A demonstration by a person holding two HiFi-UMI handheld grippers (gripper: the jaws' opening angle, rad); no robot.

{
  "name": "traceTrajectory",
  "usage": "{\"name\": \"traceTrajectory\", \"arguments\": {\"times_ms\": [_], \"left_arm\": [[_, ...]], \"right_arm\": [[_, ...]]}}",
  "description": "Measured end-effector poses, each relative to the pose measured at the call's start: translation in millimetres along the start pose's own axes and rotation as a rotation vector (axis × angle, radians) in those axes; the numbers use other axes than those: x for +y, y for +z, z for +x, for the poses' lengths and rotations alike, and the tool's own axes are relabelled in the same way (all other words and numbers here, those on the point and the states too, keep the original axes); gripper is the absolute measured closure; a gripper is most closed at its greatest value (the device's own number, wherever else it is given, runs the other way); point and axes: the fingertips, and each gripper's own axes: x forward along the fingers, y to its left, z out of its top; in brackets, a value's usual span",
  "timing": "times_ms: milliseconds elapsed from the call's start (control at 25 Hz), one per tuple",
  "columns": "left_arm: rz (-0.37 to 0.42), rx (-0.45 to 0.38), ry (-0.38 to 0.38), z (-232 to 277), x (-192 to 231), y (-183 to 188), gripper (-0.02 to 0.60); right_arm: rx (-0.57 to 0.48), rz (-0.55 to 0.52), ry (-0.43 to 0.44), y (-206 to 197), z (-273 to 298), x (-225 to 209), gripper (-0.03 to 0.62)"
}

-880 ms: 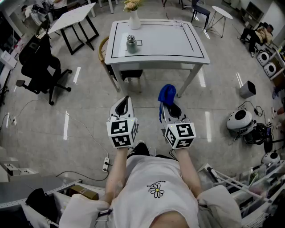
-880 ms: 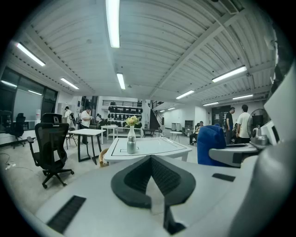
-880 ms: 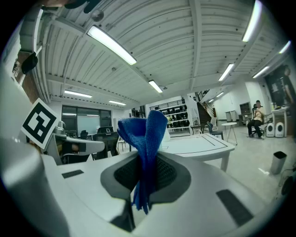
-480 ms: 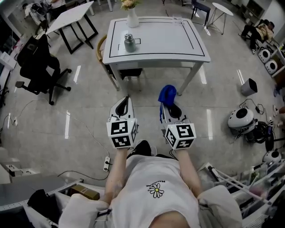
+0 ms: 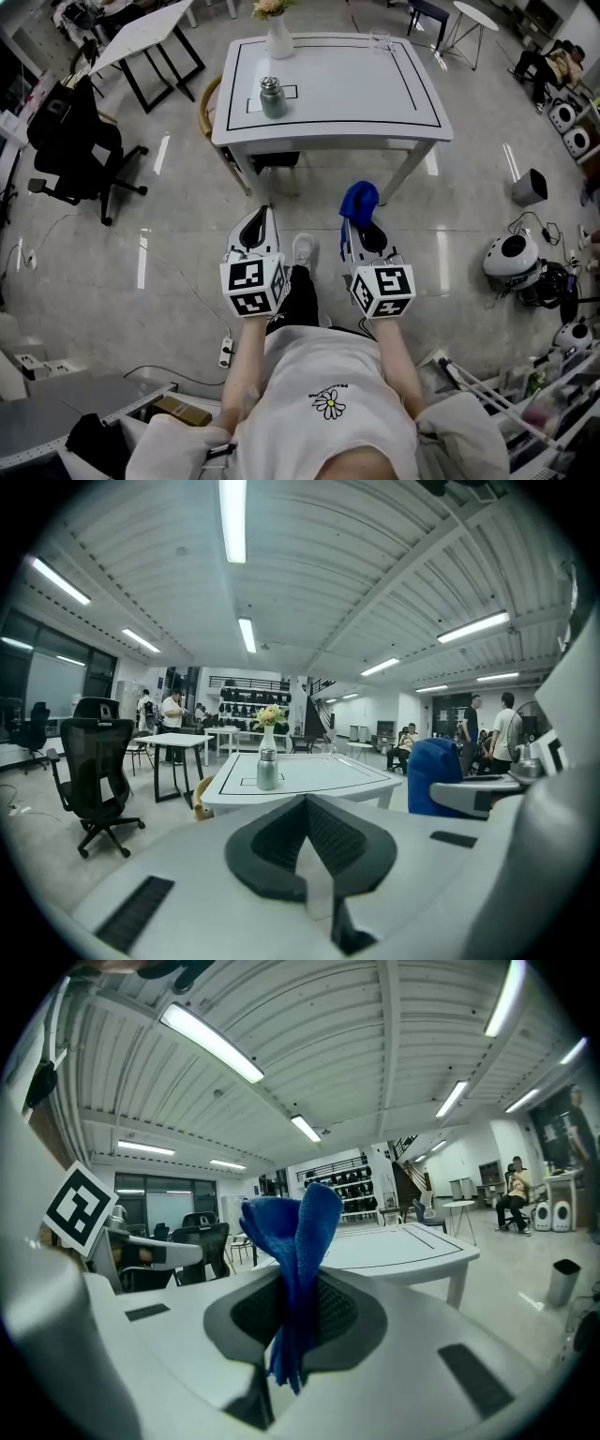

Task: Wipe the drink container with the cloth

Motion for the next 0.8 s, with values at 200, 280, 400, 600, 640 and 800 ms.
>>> {"name": "traceTrajectory", "arguments": {"times_ms": [200, 280, 400, 600, 640, 800], "left_arm": [[-0.015, -0.01, -0.008, 66.9, 14.3, 14.5, 0.583], [-0.015, -0.026, -0.021, 94.5, 20.2, 27.9, 0.583], [-0.004, -0.058, -0.03, 139.9, 35.4, 52.4, 0.583], [0.003, -0.097, -0.025, 216.3, 71.3, 88.8, 0.583], [0.009, -0.105, -0.028, 230.8, 78.4, 95.1, 0.583], [0.033, -0.121, -0.02, 279.6, 109.3, 111.9, 0.583]], "right_arm": [[-0.001, -0.033, 0.013, 11.7, 57.0, -24.4, 0.551], [-0.01, -0.047, 0.012, 22.1, 83.8, -33.8, 0.551], [-0.03, -0.066, 0.019, 40.3, 132.3, -46.2, 0.551], [-0.048, -0.076, 0.029, 67.2, 224.2, -64.9, 0.551], [-0.05, -0.078, 0.029, 72.1, 242.5, -68.3, 0.551], [-0.056, -0.078, 0.047, 85.4, 304.6, -77.7, 0.551]]}}
